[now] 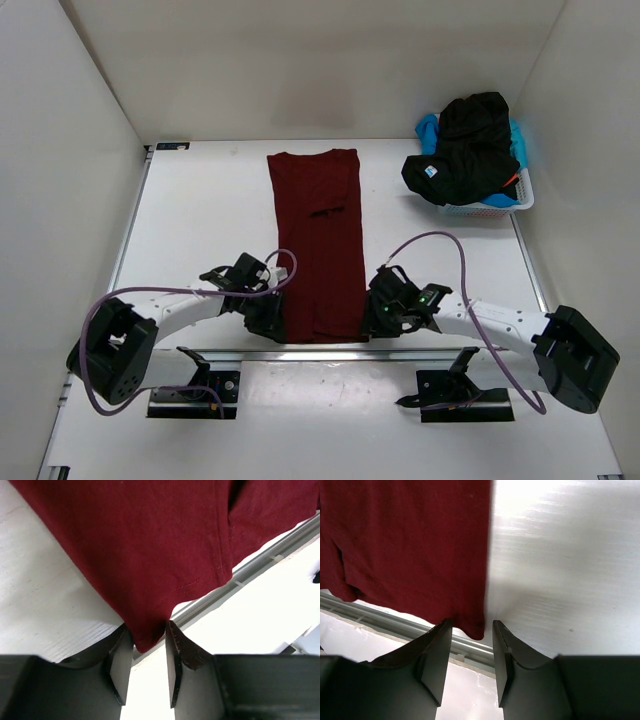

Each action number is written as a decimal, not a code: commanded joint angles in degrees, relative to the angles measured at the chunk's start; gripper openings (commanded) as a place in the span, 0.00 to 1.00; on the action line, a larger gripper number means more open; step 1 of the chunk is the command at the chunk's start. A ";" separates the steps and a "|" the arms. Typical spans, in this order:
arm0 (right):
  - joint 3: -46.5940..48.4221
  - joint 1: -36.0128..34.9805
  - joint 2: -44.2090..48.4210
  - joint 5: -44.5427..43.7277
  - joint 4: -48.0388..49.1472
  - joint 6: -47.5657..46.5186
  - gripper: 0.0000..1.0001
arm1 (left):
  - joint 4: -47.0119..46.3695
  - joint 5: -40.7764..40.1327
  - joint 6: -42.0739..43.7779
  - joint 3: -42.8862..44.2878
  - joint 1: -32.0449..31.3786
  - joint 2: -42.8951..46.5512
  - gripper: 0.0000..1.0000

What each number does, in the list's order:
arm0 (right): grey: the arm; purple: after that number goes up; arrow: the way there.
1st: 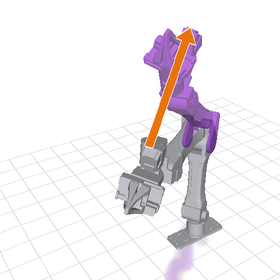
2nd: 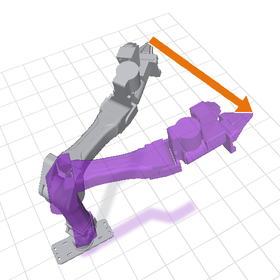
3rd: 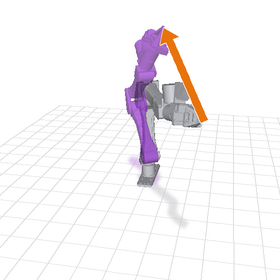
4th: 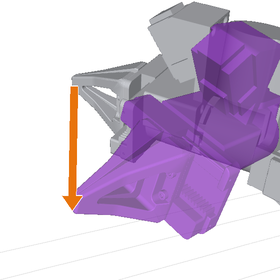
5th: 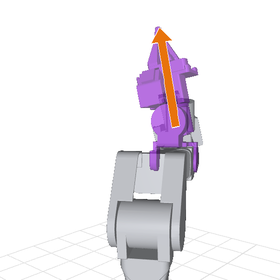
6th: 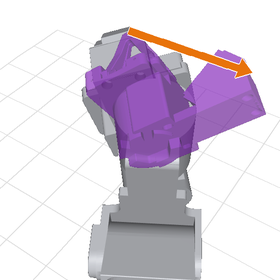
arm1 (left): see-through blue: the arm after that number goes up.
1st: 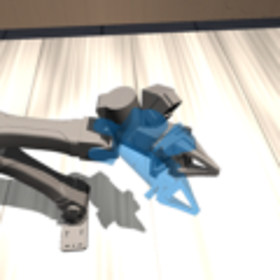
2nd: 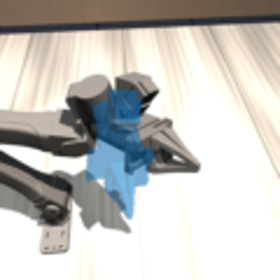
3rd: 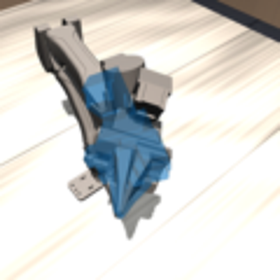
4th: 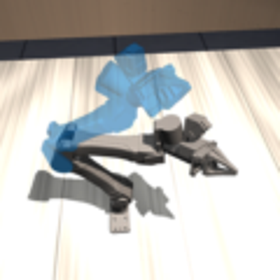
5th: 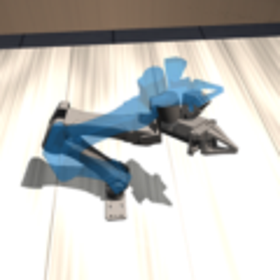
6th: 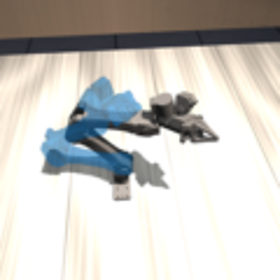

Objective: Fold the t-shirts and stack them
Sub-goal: Grab the bottom of the folded rectangular tshirt with both arms, then fold the folded rectangular tshirt in 1/3 of the way

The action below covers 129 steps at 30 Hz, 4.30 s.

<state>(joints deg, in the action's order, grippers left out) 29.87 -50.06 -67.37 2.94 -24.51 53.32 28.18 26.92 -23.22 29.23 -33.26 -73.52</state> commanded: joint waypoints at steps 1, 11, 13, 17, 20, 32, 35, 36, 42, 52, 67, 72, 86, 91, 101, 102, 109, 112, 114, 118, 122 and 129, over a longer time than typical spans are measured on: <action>-1.22 -0.03 -0.22 1.01 0.96 -0.24 0.36 | 0.29 -0.11 -0.33 -1.46 0.47 -0.22 0.39; -4.29 1.89 1.01 1.72 5.70 0.64 0.00 | -2.87 0.59 0.46 -0.23 5.48 -3.65 0.25; -4.47 3.13 2.24 1.72 5.97 -0.49 0.00 | -3.66 2.43 0.20 0.29 5.31 -3.47 0.22; -3.06 5.15 4.35 1.46 4.74 -2.60 0.00 | -2.88 4.19 1.33 1.26 5.48 -3.13 0.18; 0.63 5.59 4.53 1.19 2.28 -4.54 0.00 | 0.91 5.43 2.48 5.13 6.10 -2.42 0.17; 26.44 14.81 -8.91 3.55 -3.08 -20.96 0.00 | 11.01 10.61 6.52 28.13 16.11 -11.19 0.15; 32.96 17.37 -14.44 4.18 -3.78 -25.44 0.00 | 11.89 9.91 6.52 35.17 17.69 -16.29 0.15; 35.50 18.41 -16.71 3.92 -3.79 -26.50 0.00 | 11.28 10.08 6.09 36.32 18.05 -17.09 0.15; 46.67 22.63 -27.63 5.93 -4.06 -31.87 0.00 | 10.40 8.50 4.42 45.38 19.71 -24.56 0.16; 63.11 29.23 -41.51 8.48 -6.69 -40.21 0.00 | 10.05 1.66 6.52 57.86 19.81 -33.09 0.15; 81.20 30.28 -55.93 9.63 -11.95 -41.19 0.00 | 9.00 3.14 5.20 62.78 22.54 -38.71 0.15; 88.85 30.55 -60.32 9.98 -14.85 -41.81 0.00 | 8.02 3.23 4.68 64.98 22.01 -41.61 0.17; 95.37 32.75 -67.62 10.15 -18.29 -41.54 0.00 | 6.97 3.14 5.47 71.31 21.83 -48.12 0.20; 96.25 33.36 -69.47 11.30 -18.73 -41.36 0.00 | 6.80 2.70 5.73 73.25 21.39 -50.05 0.21; 101.08 34.51 -73.42 13.75 -19.60 -39.70 0.21 | 6.80 1.04 5.38 74.56 22.09 -52.08 0.43; 102.66 34.77 -73.77 14.11 -19.17 -39.35 0.23 | 6.88 0.68 5.56 74.57 22.35 -52.17 0.46; 112.95 34.33 -75.28 10.69 -21.28 -40.40 0.39 | 7.06 -3.27 6.61 78.77 23.94 -52.87 0.68; 111.99 34.59 -74.04 9.46 -22.67 -41.01 0.41 | 7.50 -3.98 7.40 80.98 24.73 -51.82 0.71; 110.07 34.33 -72.29 8.75 -24.79 -42.24 0.42 | 8.28 -3.55 7.49 81.42 25.69 -50.07 0.71; 97.62 33.98 -65.97 9.62 -26.73 -44.79 0.43 | 8.91 4.17 8.89 75.72 27.89 -43.23 0.73; 76.99 31.53 -52.29 9.72 -17.98 -47.25 0.48 | 8.90 10.78 16.33 58.59 27.46 -35.48 0.69; 38.89 31.34 -27.38 15.86 11.31 -41.55 0.71 | -0.04 11.23 22.70 39.16 23.76 -25.45 0.65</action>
<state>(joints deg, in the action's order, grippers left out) 75.11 -19.99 -101.19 15.40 -30.44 8.97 34.00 35.20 -4.45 72.12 -8.38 -102.08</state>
